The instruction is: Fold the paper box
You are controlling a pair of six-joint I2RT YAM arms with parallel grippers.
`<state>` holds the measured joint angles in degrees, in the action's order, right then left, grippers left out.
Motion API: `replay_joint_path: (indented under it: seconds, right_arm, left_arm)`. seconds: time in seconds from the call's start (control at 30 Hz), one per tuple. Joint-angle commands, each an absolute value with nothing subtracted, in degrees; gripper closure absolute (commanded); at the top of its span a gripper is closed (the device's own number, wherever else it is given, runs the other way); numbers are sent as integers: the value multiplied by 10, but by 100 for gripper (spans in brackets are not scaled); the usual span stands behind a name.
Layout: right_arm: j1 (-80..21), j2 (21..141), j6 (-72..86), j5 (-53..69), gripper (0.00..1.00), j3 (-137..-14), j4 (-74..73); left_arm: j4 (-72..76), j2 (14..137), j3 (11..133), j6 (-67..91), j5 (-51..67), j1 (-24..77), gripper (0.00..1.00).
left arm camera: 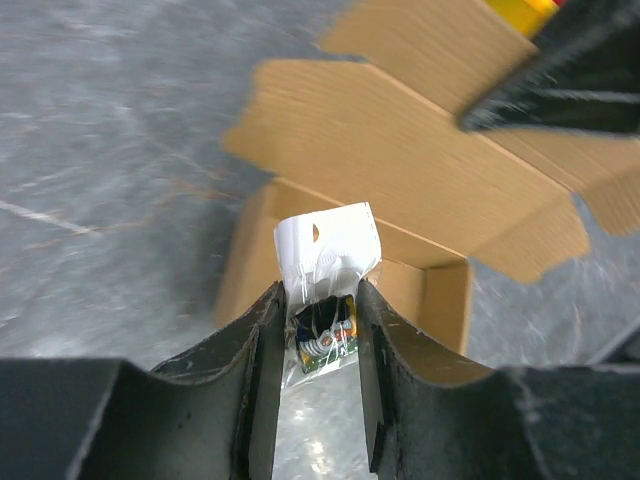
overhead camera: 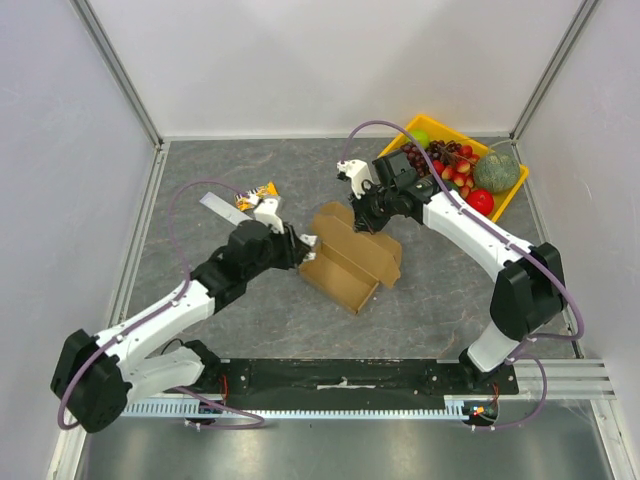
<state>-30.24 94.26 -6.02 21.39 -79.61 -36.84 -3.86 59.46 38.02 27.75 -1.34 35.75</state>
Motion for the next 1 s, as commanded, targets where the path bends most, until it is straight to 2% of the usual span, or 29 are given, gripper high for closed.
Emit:
replay_joint_path:
  seconds: [0.0, 0.13, 0.33, 0.5, 0.67, 0.97]
  right_arm:
    - [-305, 950, -60, 232, 100, -815, -360]
    - [-307, 953, -55, 237, 100, -821, -363]
    - [-311, 954, -61, 238, 100, -820, -374]
    - [-315, 961, -69, 235, 100, -824, -394]
    - [-317, 966, -74, 215, 100, -831, -410]
    - [-329, 960, -83, 200, 100, -824, -417]
  left_arm:
    - [40, 633, 388, 258, -15, 426, 60]
    - [52, 674, 409, 262, -48, 460, 60]
    - [83, 722, 419, 260, -33, 464, 59]
    - [92, 750, 426, 253, -18, 465, 45]
    - [62, 715, 424, 243, -35, 465, 34]
    - [-14, 600, 399, 221, -104, 455, 28]
